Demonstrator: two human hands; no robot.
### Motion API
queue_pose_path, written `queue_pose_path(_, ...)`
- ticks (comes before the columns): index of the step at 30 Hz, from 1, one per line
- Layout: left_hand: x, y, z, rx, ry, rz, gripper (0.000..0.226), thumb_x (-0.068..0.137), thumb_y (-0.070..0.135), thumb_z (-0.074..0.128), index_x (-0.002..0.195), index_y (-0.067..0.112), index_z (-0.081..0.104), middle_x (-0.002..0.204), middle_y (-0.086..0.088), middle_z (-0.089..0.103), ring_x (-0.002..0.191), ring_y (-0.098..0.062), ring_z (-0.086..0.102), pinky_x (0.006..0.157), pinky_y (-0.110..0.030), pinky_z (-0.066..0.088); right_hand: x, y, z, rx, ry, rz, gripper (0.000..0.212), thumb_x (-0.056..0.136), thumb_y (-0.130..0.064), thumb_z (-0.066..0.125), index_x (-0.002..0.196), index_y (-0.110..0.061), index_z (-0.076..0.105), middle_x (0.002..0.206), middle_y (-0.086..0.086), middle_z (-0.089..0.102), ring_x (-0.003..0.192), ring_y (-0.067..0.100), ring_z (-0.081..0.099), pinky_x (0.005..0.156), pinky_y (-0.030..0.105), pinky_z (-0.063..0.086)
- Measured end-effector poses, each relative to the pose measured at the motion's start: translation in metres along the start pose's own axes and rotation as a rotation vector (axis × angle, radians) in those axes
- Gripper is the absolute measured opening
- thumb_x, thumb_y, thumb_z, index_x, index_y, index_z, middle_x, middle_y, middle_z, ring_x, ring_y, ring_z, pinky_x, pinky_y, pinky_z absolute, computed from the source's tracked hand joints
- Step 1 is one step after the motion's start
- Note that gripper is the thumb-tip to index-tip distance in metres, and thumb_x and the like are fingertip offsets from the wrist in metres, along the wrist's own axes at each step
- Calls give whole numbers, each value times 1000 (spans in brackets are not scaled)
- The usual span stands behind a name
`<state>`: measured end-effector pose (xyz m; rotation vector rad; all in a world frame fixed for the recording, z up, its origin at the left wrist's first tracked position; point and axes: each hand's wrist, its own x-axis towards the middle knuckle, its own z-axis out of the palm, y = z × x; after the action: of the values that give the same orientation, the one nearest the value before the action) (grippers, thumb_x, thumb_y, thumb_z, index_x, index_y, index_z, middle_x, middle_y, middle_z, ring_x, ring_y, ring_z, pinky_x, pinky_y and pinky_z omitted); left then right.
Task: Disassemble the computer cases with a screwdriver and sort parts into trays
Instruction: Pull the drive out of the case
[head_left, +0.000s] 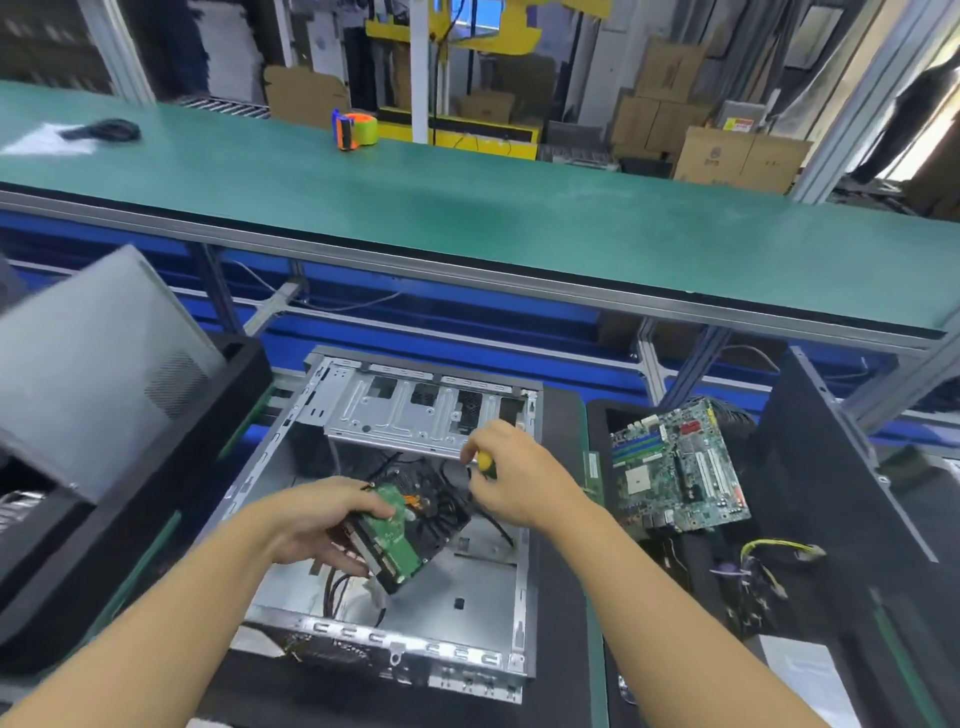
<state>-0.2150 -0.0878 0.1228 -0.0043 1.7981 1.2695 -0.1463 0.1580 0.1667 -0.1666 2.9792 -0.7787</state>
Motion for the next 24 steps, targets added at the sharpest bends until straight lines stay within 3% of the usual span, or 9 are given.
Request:
queue_pose_path(2, -15, 12, -10, 182, 5, 34, 33, 84, 16, 76, 114, 15, 62, 98, -12, 76, 87, -29, 75, 68, -42, 62, 4, -2, 2, -5, -5, 0, 29, 94, -25, 55, 122, -25, 60, 110, -6, 50, 98, 18, 55, 87, 40, 52)
queue_pose_path(6, -34, 43, -17, 422, 73, 169, 14, 81, 18, 79, 94, 17, 73, 90, -7, 77, 85, -22, 75, 75, -37, 61, 9, -3, -1, 28, -58, -39, 55, 94, -39, 63, 145, -34, 43, 125, -7, 47, 113, 13, 53, 97, 34, 48)
queue_pose_path(10, -31, 71, -7, 437, 125, 281, 22, 77, 22, 84, 97, 22, 76, 90, 0, 78, 84, -17, 75, 78, -30, 56, 8, 3, -20, 66, 2, -27, 44, 92, -39, 68, 134, -35, 57, 131, -7, 52, 118, 14, 53, 100, 35, 46)
queue_pose_path(13, -18, 89, 8, 345, 182, 384, 39, 70, 28, 88, 105, 22, 73, 94, 0, 78, 88, -17, 74, 84, -32, 55, -4, 23, -49, 207, 132, 46, 32, 90, -33, 70, 122, -33, 67, 123, -11, 66, 111, 6, 60, 96, 29, 47)
queue_pose_path(15, -6, 101, 25, 187, 144, 436, 45, 63, 28, 87, 104, 17, 71, 95, -4, 78, 89, -21, 74, 80, -35, 56, -21, 40, -70, 367, 219, 131, 27, 86, -37, 74, 112, -38, 69, 113, -15, 68, 82, -5, 62, 74, 19, 48)
queue_pose_path(17, 6, 114, 50, 65, 52, 473, 50, 62, 25, 83, 108, 12, 68, 96, -9, 77, 84, -21, 75, 66, -32, 58, -40, 56, -88, 502, 312, 223, 21, 83, -46, 76, 102, -39, 71, 101, -15, 70, 63, 2, 61, 62, 21, 48)
queue_pose_path(20, 32, 134, 95, -68, -57, 470, 54, 66, 20, 80, 117, 11, 63, 97, -11, 75, 83, -22, 72, 66, -36, 56, -68, 82, -109, 559, 426, 339, 27, 82, -51, 77, 97, -31, 70, 88, -10, 70, 70, 9, 63, 67, 25, 50)
queue_pose_path(22, 51, 143, 126, -123, -121, 436, 46, 75, 15, 78, 118, 14, 61, 95, -9, 74, 82, -22, 71, 73, -40, 55, -87, 101, -120, 453, 424, 396, 30, 83, -52, 75, 104, -32, 64, 94, -19, 64, 74, 1, 59, 65, 14, 46)
queue_pose_path(24, 69, 148, 157, -148, -191, 414, 36, 84, 8, 73, 116, 16, 61, 89, -7, 74, 77, -20, 71, 71, -37, 56, -107, 120, -125, 357, 402, 463, 36, 85, -49, 74, 114, -27, 66, 98, -19, 62, 74, -6, 54, 63, 15, 41)
